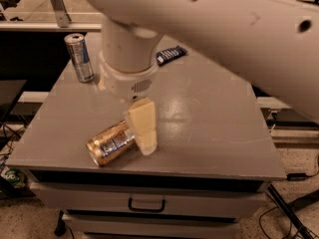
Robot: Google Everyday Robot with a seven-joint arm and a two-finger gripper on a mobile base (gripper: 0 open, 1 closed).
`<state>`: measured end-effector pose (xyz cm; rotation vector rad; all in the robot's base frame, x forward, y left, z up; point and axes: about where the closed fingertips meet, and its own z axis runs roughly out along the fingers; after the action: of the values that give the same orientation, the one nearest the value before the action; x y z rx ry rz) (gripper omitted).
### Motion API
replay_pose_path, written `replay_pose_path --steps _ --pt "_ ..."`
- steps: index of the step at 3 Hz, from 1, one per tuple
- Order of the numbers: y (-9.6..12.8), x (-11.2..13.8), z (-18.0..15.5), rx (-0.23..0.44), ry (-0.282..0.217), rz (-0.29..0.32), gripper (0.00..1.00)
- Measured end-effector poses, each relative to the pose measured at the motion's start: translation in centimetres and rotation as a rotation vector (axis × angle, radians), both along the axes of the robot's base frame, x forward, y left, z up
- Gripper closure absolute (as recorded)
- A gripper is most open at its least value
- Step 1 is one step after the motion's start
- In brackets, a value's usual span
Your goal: Place orange can upright
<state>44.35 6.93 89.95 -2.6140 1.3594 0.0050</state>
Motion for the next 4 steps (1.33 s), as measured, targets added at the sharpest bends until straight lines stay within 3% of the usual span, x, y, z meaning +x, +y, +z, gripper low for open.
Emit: replay_pose_path --steps 1,3,4 --pt "1.6 -0.7 -1.6 -0.036 0.012 0.039 0.00" --pt "3.1 -1.6 -4.3 -0.071 0.049 0.052 0.00" --pt "3.4 -1.7 -4.7 -0.070 0.053 0.039 0.12"
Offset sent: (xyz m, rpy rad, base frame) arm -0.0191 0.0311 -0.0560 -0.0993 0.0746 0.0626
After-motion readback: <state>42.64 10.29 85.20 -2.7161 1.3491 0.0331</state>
